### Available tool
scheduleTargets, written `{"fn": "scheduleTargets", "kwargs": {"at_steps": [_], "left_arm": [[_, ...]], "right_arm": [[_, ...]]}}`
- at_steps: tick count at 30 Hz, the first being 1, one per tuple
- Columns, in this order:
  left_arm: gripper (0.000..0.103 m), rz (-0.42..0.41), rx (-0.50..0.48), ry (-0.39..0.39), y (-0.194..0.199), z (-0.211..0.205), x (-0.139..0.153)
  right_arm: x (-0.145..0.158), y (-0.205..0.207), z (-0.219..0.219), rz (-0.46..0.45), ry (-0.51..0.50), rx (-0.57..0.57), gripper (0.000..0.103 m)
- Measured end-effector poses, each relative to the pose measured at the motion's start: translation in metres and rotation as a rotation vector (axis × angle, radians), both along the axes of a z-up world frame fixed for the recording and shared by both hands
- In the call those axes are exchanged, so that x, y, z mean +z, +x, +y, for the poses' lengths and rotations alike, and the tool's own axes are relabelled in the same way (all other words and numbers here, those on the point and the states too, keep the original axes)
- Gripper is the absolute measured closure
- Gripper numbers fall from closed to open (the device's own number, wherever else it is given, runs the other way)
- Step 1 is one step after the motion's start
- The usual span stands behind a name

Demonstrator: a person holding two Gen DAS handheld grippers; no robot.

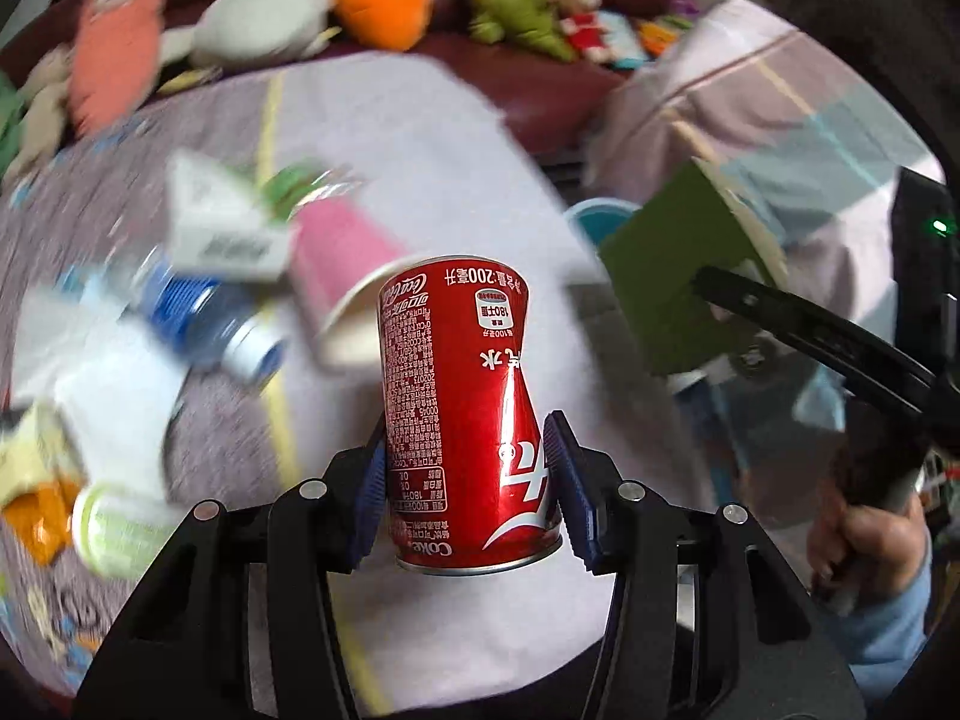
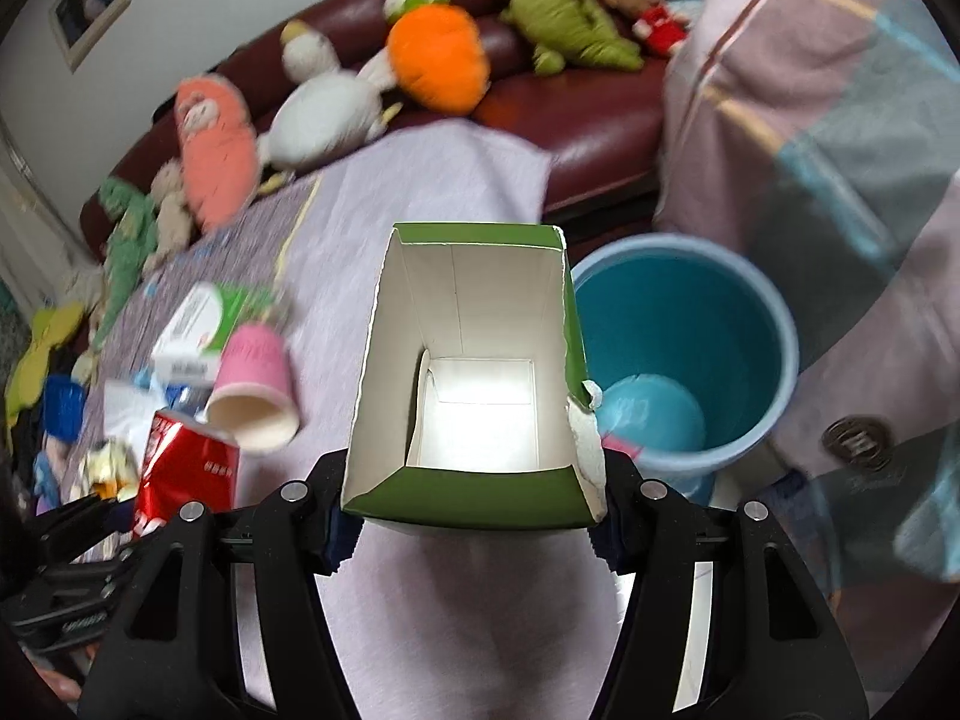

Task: Collect trash
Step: 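Carry the red can and green box over the teal bin with both tools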

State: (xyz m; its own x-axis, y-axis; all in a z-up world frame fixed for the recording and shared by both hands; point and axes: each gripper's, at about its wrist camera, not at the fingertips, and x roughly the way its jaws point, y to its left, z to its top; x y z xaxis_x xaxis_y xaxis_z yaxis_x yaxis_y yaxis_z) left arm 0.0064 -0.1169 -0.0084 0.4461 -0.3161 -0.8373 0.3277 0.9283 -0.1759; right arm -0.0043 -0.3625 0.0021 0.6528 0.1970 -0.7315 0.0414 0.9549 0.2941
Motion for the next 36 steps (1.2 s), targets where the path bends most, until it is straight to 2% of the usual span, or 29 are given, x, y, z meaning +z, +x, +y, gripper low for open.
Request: {"fn": "scheduleTargets", "kwargs": {"at_steps": [7,14,18,22,23,25,36], "left_arm": [[0.052,-0.009,-0.142,-0.025,0.047,-0.072,0.009],[0.052,0.073,-0.252,-0.015,0.102,-0.149,-0.021],[0.052,0.11,-0.274,0.007,0.123,-0.172,-0.044],[0.052,0.142,-0.278,0.014,0.137,-0.184,-0.06],[0.052,0.147,-0.282,0.02,0.141,-0.188,-0.064],[0.052,0.156,-0.285,0.023,0.145,-0.191,-0.068],[0.052,0.169,-0.301,0.04,0.156,-0.207,-0.079]], "right_arm": [[0.008,0.022,-0.076,0.005,-0.046,-0.168,0.046],[-0.016,0.053,-0.117,0.071,-0.055,-0.227,0.046],[-0.029,0.066,-0.129,0.098,-0.042,-0.243,0.046],[-0.046,0.082,-0.136,0.142,-0.031,-0.247,0.044],[-0.05,0.085,-0.136,0.155,-0.027,-0.243,0.042],[-0.056,0.089,-0.14,0.178,0.016,-0.244,0.031],[-0.046,0.08,-0.158,0.148,0.009,-0.314,0.029]]}}
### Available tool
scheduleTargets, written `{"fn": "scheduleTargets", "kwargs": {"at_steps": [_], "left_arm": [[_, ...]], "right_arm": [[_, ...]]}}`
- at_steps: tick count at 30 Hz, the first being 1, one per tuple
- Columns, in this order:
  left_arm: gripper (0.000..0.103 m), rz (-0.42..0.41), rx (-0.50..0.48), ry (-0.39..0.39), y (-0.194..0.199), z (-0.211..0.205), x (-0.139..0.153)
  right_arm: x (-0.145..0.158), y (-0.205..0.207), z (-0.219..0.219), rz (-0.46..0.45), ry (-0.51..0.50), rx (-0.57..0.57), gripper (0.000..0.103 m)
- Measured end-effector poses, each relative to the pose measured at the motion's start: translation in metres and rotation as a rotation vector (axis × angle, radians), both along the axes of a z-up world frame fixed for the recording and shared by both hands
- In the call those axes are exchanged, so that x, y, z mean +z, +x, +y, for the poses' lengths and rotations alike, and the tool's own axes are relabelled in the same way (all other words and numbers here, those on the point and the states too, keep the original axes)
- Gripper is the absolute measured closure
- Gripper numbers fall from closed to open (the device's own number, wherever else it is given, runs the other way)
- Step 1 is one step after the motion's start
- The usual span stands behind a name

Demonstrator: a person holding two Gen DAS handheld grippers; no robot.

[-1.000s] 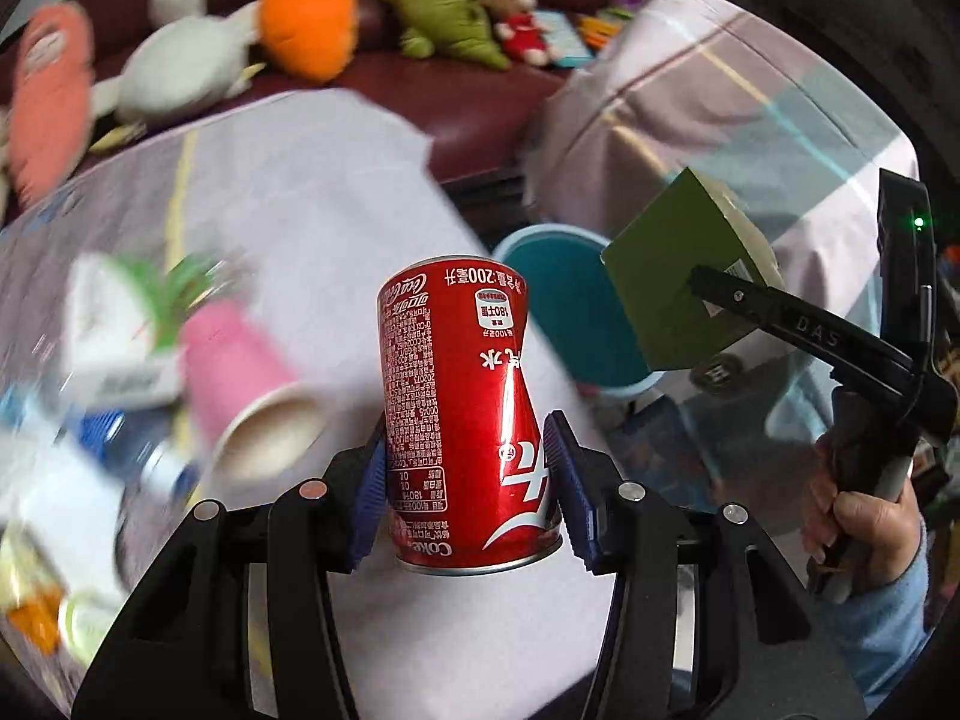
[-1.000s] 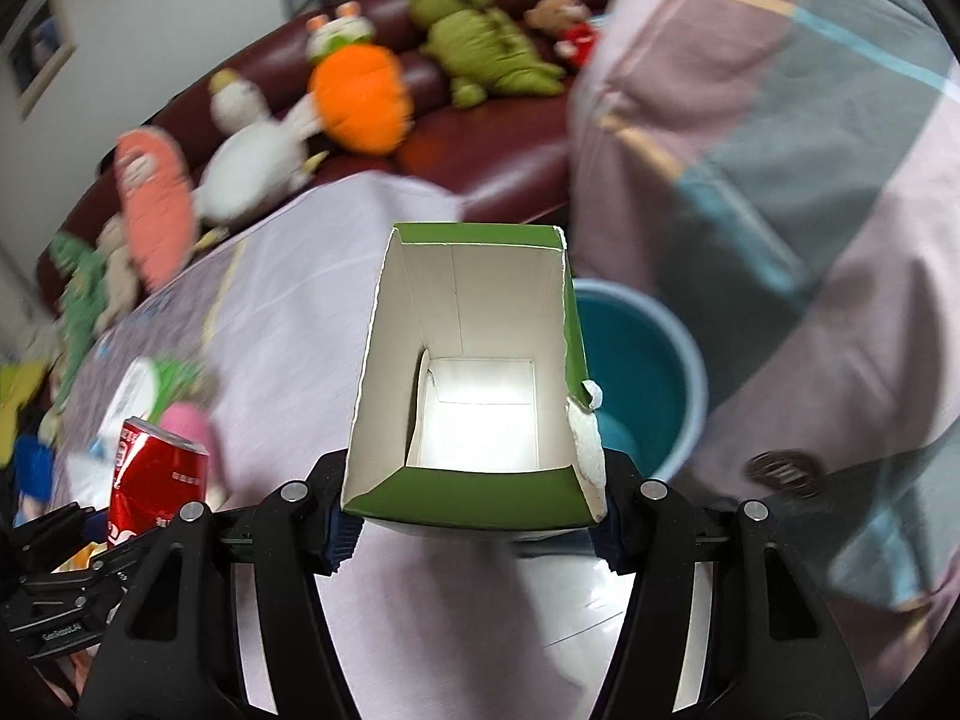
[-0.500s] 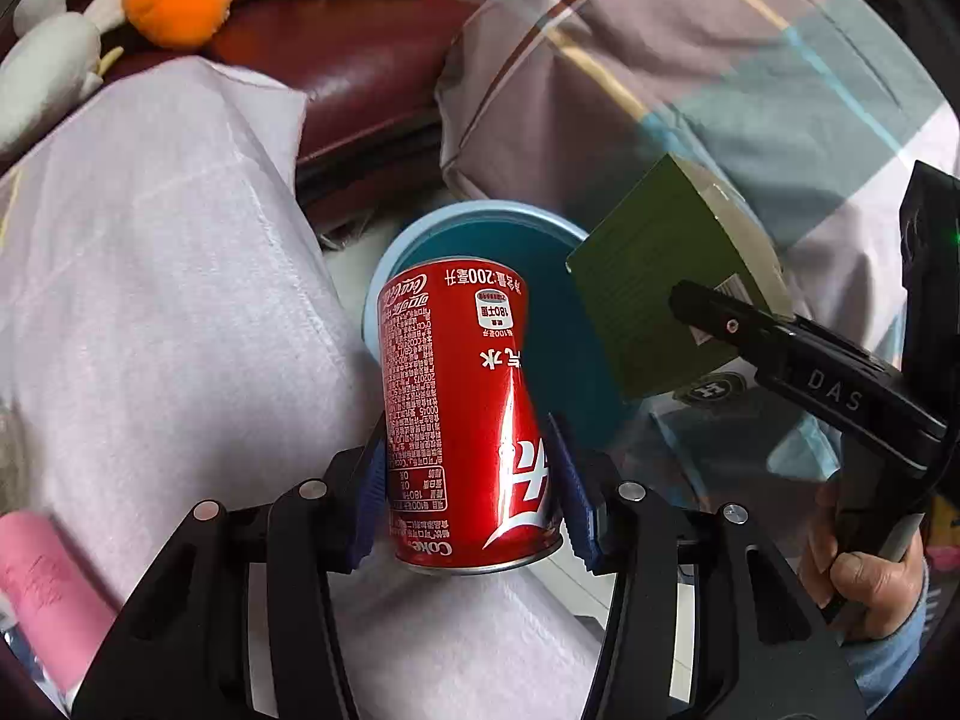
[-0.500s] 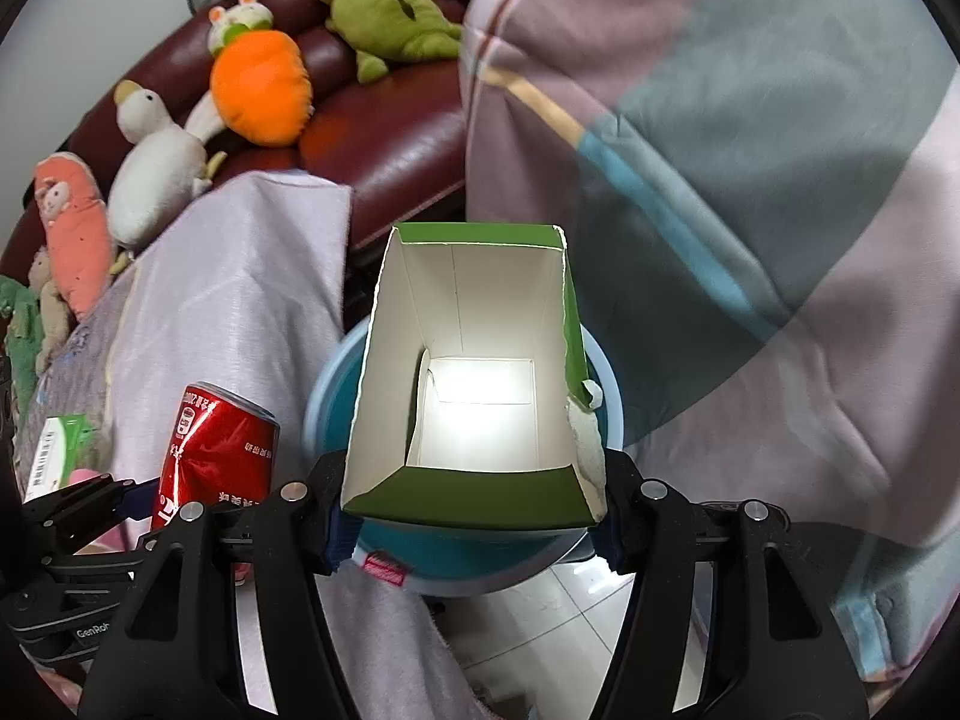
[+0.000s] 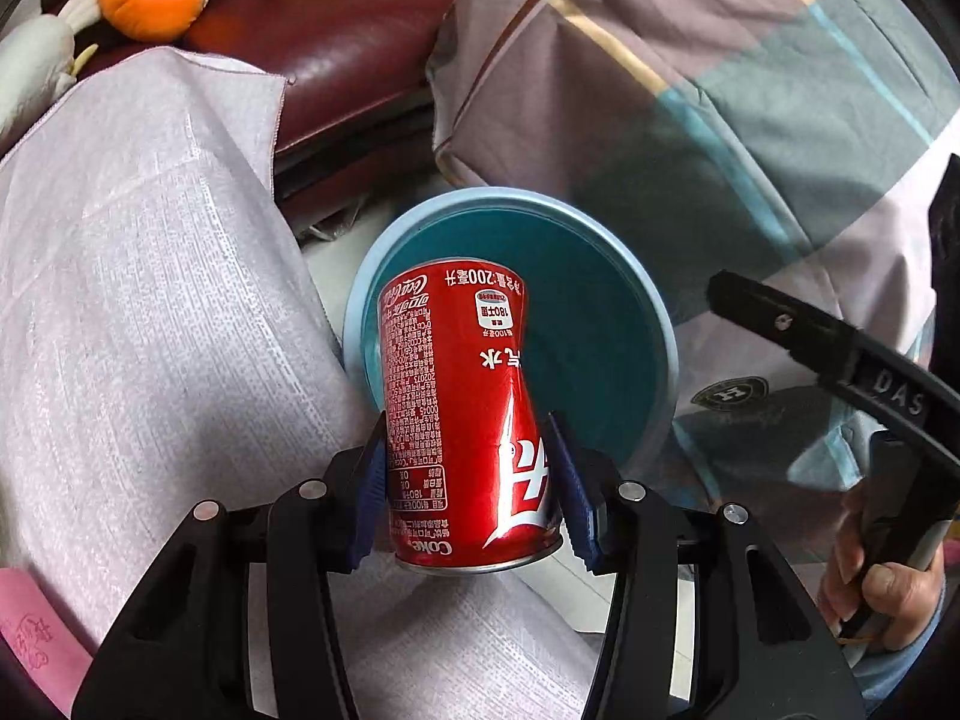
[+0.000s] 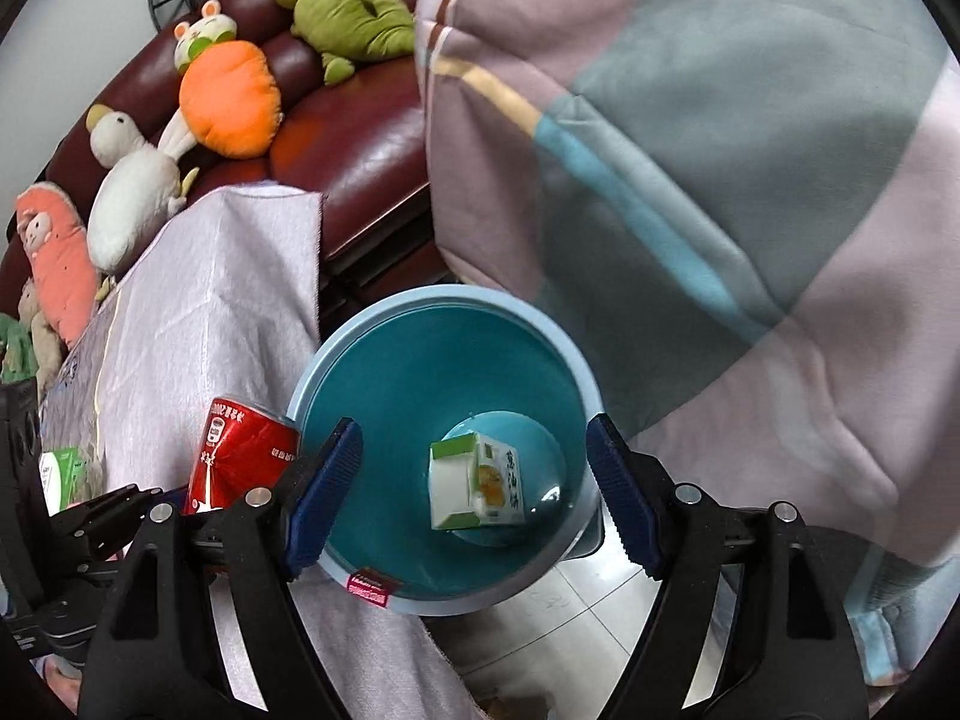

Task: Collect trash
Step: 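Carry the red can and green box over the teal bin with both tools, then open both tools to drop the can and box into the bin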

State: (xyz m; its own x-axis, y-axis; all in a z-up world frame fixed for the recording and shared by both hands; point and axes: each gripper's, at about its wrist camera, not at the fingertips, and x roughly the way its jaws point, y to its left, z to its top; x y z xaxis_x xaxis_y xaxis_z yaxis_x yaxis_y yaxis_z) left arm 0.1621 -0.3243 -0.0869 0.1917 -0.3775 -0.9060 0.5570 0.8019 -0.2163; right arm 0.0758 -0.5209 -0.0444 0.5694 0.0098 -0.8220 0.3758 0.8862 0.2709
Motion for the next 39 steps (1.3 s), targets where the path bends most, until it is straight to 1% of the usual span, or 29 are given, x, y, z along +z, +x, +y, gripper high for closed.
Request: {"fn": "scheduleTargets", "kwargs": {"at_steps": [7,10,11,12,14,15,25,28,33,36,39], "left_arm": [[0.052,0.008,-0.011,0.003,0.002,-0.009,-0.006],[0.051,-0.005,-0.005,0.025,0.003,-0.013,-0.008],[0.045,-0.009,0.004,0.036,0.004,-0.014,-0.009],[0.034,-0.01,0.011,0.046,0.005,-0.015,-0.009],[0.023,-0.035,0.025,0.044,0.005,-0.014,-0.005],[0.021,-0.046,0.031,0.043,0.004,-0.013,-0.003],[0.021,-0.036,0.078,-0.003,-0.004,0.005,0.011],[0.017,-0.039,0.094,-0.016,-0.012,0.016,0.018],[0.015,-0.054,0.137,-0.033,-0.019,0.04,0.032],[0.015,-0.063,0.175,-0.042,-0.02,0.061,0.043],[0.015,-0.077,0.214,-0.05,-0.023,0.086,0.057]], "right_arm": [[-0.001,-0.01,-0.013,0.007,-0.003,-0.047,0.027],[-0.003,-0.01,-0.015,0.018,0.0,-0.054,0.027],[-0.003,-0.01,-0.015,0.019,0.0,-0.055,0.027],[-0.003,-0.011,-0.015,0.018,-0.002,-0.055,0.027],[-0.003,-0.012,-0.014,0.019,-0.002,-0.055,0.027],[-0.003,-0.011,-0.014,0.021,-0.002,-0.055,0.027],[-0.001,-0.015,-0.011,0.043,-0.015,-0.061,0.026],[0.003,-0.016,-0.005,0.05,-0.022,-0.05,0.026],[0.016,-0.016,0.015,0.043,-0.042,-0.011,0.025],[0.026,-0.016,0.033,0.028,-0.053,0.019,0.022],[0.034,-0.015,0.054,0.016,-0.058,0.056,0.022]]}}
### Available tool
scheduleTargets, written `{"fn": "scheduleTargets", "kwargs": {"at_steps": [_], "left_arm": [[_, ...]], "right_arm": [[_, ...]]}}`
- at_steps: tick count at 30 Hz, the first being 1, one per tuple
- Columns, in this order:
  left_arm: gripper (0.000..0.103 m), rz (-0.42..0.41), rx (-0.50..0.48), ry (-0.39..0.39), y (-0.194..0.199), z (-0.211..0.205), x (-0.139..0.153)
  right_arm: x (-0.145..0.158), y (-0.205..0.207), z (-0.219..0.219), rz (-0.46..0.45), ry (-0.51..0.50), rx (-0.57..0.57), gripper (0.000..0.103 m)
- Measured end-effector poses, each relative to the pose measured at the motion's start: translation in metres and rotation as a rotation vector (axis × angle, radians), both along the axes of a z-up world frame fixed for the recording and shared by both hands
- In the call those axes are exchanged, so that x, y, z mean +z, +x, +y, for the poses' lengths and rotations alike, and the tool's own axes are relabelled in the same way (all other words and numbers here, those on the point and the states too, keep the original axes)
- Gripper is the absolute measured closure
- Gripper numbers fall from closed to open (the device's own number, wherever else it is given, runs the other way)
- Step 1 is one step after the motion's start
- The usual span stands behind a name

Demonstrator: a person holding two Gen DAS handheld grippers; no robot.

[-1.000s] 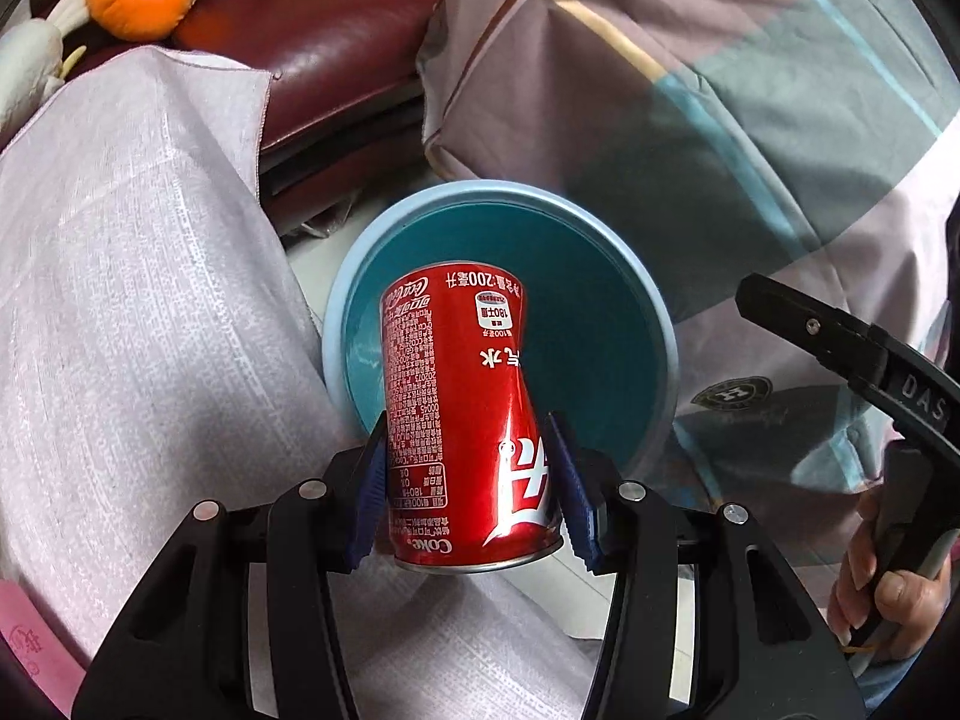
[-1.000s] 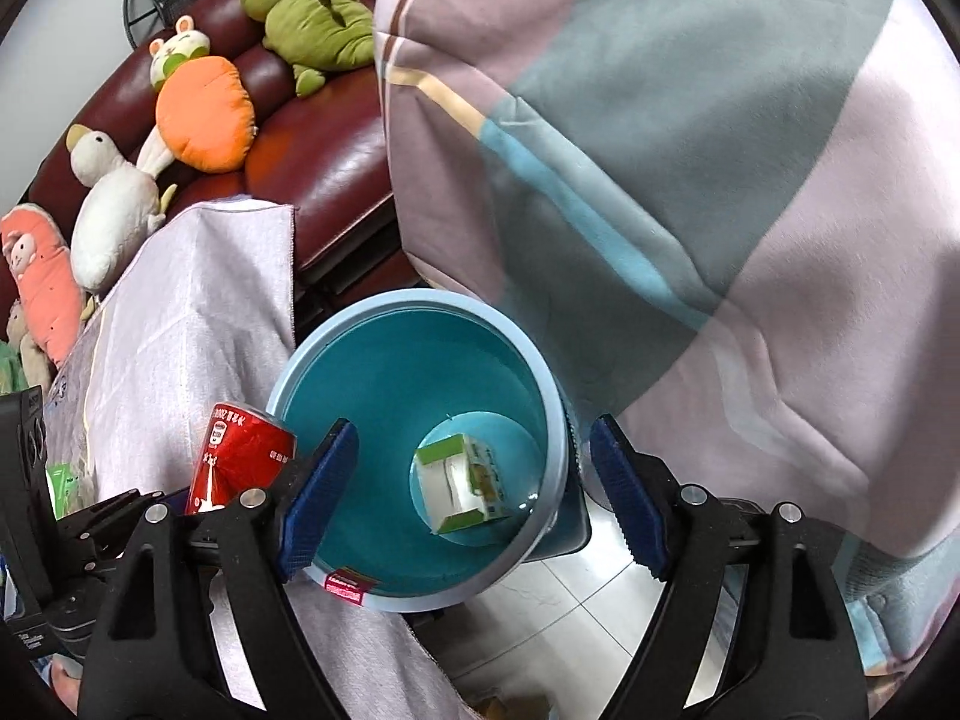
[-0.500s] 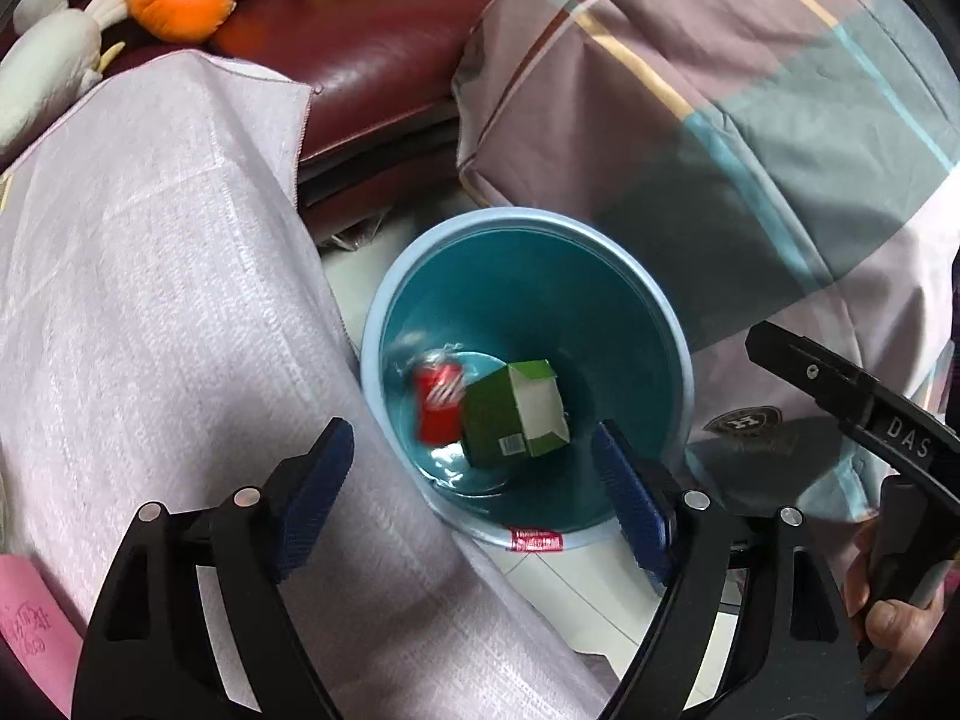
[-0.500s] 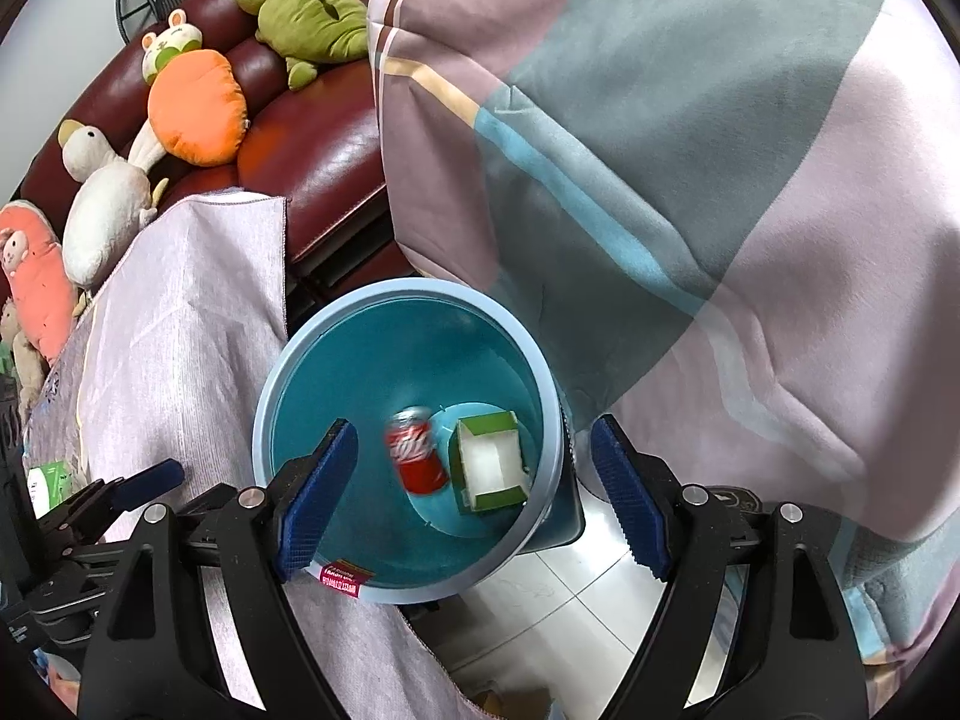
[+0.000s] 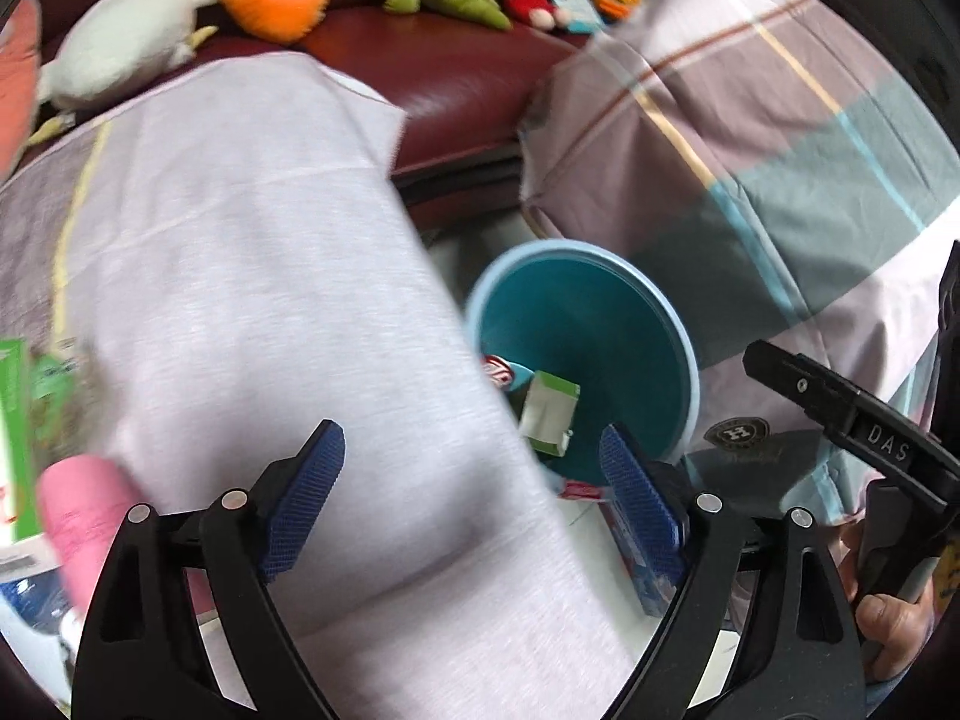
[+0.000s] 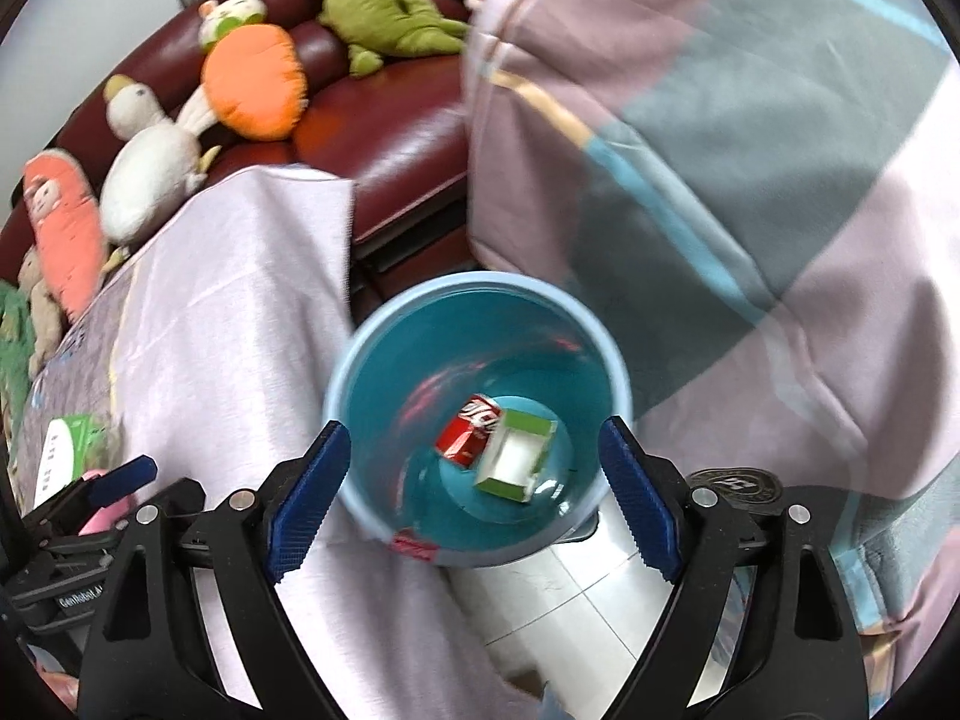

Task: Collect trash
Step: 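Open both tools to drop the can and box into the bin, then grasp the pink cup with the right tool while the left tool grasps the white medicine box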

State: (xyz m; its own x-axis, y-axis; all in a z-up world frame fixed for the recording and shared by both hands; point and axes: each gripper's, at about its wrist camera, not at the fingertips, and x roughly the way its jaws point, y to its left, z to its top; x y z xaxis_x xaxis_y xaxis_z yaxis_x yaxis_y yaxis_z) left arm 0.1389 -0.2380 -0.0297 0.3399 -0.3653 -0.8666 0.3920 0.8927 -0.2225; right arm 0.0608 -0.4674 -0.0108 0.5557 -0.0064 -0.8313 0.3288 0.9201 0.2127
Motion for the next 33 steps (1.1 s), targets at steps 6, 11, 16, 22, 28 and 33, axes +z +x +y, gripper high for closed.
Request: {"fn": "scheduleTargets", "kwargs": {"at_steps": [6,11,16,22,28,33], "left_arm": [[0.015,-0.031,0.082,0.008,-0.005,0.06,0.027],[0.015,-0.057,0.166,0.008,-0.003,0.115,0.049],[0.011,-0.063,0.26,0.012,0.009,0.183,0.061],[0.011,-0.027,0.344,-0.025,0.012,0.249,0.053],[0.011,-0.014,0.379,-0.06,0.009,0.286,0.044],[0.011,0.009,0.388,-0.073,0.015,0.3,0.037]], "right_arm": [[0.01,0.006,0.048,-0.003,-0.004,0.087,0.022],[0.02,0.015,0.092,0.001,-0.018,0.163,0.022],[0.031,0.026,0.139,0.01,-0.038,0.253,0.022],[0.031,0.04,0.207,0.064,-0.044,0.418,0.022],[0.007,0.057,0.27,0.173,-0.008,0.574,0.022],[-0.007,0.071,0.299,0.205,-0.011,0.631,0.022]]}}
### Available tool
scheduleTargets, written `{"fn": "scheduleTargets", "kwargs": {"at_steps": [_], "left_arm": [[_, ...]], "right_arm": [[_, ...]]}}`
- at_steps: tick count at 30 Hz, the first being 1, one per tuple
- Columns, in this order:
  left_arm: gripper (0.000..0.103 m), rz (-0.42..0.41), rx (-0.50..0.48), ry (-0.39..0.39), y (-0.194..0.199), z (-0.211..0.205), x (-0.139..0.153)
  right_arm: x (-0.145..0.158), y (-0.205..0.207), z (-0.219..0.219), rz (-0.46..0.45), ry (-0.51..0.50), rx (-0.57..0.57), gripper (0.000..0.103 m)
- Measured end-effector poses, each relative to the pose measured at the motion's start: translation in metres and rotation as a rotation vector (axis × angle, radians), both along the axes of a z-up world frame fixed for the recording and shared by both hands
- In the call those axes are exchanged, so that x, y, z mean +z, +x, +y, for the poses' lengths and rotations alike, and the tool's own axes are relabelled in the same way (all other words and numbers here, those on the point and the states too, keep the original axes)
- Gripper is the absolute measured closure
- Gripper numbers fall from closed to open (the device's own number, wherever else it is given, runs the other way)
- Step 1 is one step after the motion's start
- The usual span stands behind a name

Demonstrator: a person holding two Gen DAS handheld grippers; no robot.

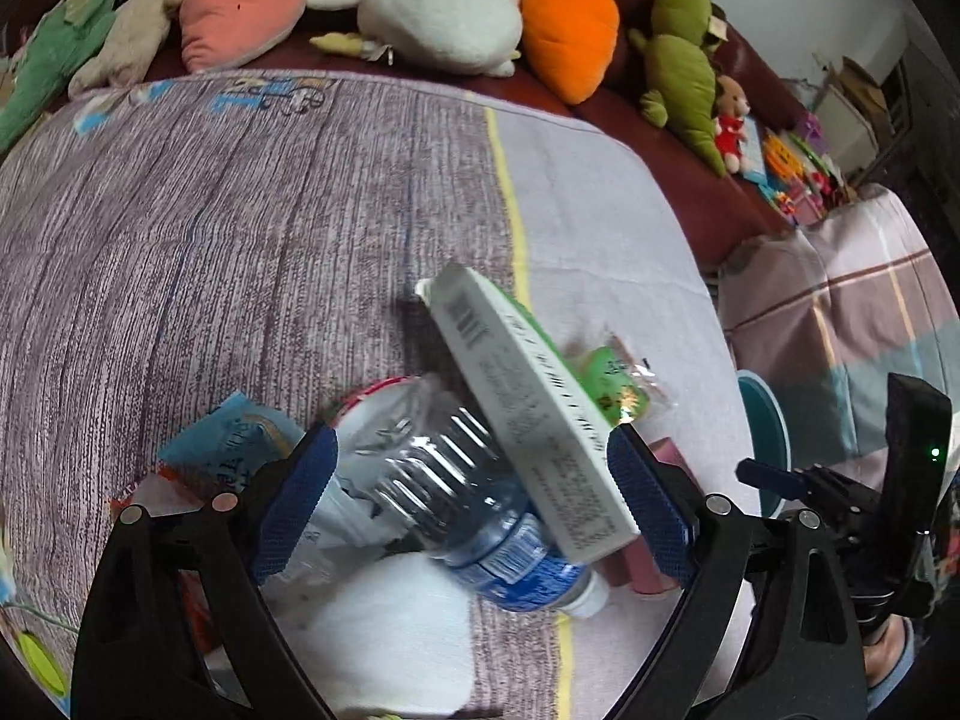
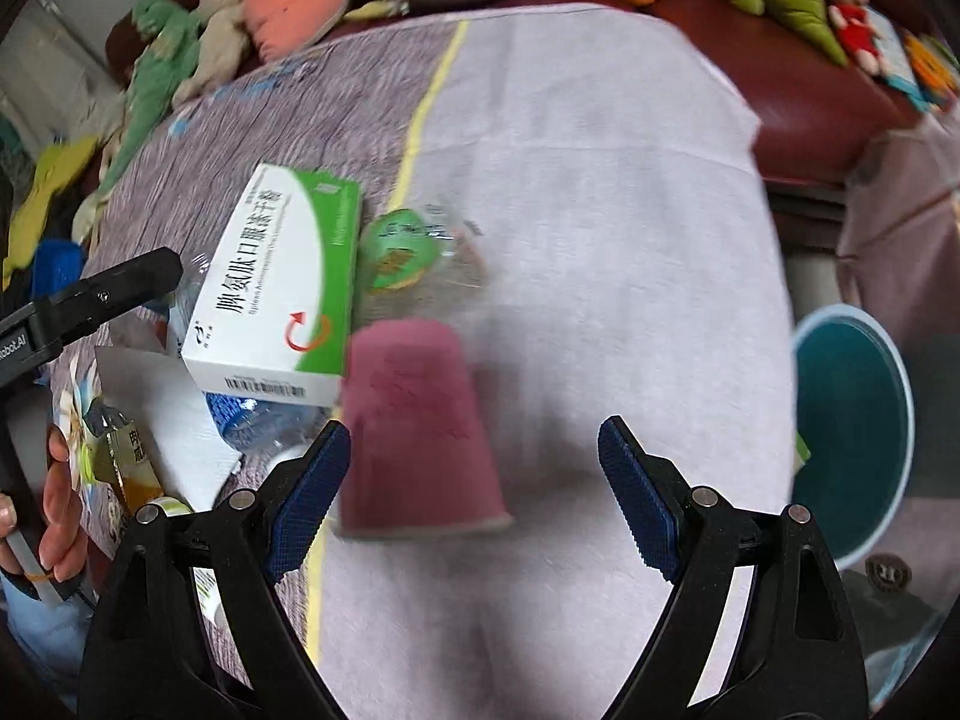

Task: Collect trash
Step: 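Grasp the pink cup with the right tool while the left tool grasps the white medicine box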

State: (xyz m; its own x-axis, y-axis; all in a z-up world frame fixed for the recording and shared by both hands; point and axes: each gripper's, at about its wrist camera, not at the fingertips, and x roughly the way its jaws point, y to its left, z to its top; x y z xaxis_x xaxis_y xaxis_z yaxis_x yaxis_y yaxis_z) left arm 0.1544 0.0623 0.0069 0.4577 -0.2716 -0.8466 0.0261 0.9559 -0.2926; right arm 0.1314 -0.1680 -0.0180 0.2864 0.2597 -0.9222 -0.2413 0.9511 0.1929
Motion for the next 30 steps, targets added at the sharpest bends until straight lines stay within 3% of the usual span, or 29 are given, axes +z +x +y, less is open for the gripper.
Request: {"fn": "scheduleTargets", "kwargs": {"at_steps": [5,7,8,20,30], "left_arm": [[0.011,0.024,-0.007,-0.013,0.015,0.001,-0.008],[0.011,0.028,-0.021,-0.024,0.022,-0.003,-0.009],[0.011,0.03,-0.022,-0.025,0.025,-0.006,-0.009],[0.011,0.098,-0.115,0.014,0.058,-0.049,-0.03],[0.011,0.117,-0.139,0.071,0.059,-0.076,-0.038]], "right_arm": [[-0.016,0.009,0.011,0.053,0.017,0.024,0.024],[-0.021,0.008,0.013,0.074,0.041,0.043,0.044],[-0.021,0.007,0.013,0.071,0.049,0.045,0.045],[0.0,0.004,-0.049,0.012,0.07,-0.067,0.046],[-0.015,0.008,-0.102,0.011,0.117,-0.198,0.046]]}}
